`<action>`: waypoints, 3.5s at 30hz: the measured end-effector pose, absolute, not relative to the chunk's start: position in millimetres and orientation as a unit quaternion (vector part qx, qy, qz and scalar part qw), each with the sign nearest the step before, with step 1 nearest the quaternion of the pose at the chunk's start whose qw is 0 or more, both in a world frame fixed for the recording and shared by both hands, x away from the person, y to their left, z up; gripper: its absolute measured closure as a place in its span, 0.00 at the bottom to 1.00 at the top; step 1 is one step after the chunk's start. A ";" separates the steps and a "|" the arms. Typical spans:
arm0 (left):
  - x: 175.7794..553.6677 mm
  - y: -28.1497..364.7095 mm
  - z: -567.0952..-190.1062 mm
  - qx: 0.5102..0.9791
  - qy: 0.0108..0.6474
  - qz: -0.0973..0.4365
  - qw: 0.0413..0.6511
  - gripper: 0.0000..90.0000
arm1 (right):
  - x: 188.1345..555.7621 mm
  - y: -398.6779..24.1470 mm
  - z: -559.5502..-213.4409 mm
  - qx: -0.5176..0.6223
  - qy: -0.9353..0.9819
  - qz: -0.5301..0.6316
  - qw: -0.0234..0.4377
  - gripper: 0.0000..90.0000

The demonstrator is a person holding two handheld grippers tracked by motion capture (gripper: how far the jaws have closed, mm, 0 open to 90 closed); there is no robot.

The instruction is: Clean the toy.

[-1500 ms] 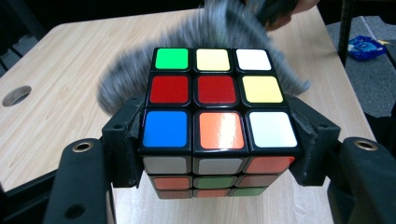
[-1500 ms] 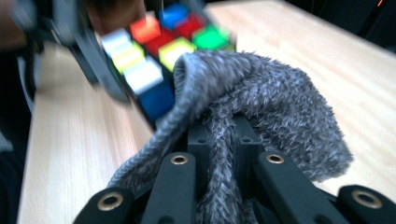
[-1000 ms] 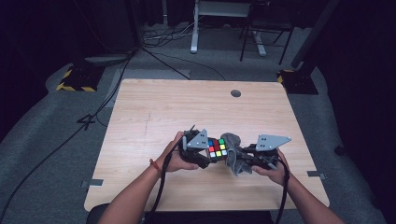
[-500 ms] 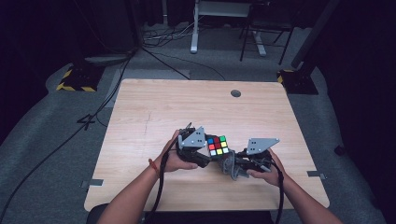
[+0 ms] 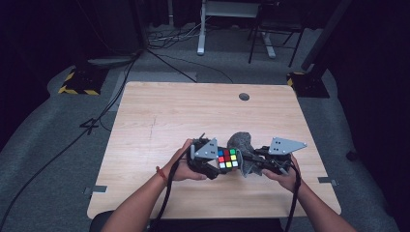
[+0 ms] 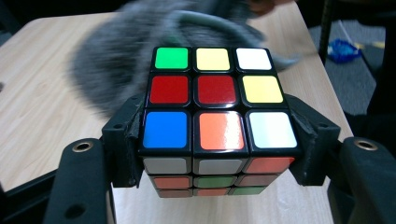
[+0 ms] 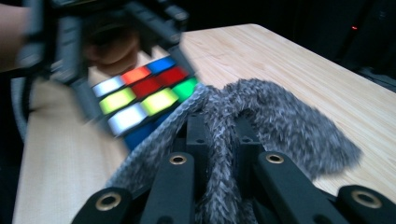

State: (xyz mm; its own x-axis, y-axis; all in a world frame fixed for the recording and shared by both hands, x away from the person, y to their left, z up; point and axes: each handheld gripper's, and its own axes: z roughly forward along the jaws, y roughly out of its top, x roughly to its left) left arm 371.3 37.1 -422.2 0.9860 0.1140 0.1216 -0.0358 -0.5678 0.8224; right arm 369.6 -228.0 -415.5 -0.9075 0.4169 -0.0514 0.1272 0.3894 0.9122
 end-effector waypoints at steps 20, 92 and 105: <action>395.3 58.3 -434.5 0.884 0.094 0.115 0.443 0.37 | 375.1 -217.6 -432.5 0.137 0.874 0.460 0.079 0.90; 381.4 88.7 -475.5 0.920 0.162 0.057 0.354 0.28 | 398.7 -244.7 -468.7 0.211 0.891 0.383 0.124 0.81; 384.7 97.7 -465.9 0.915 0.144 0.058 0.372 0.23 | 395.8 -247.8 -462.7 0.210 0.883 0.400 0.126 0.71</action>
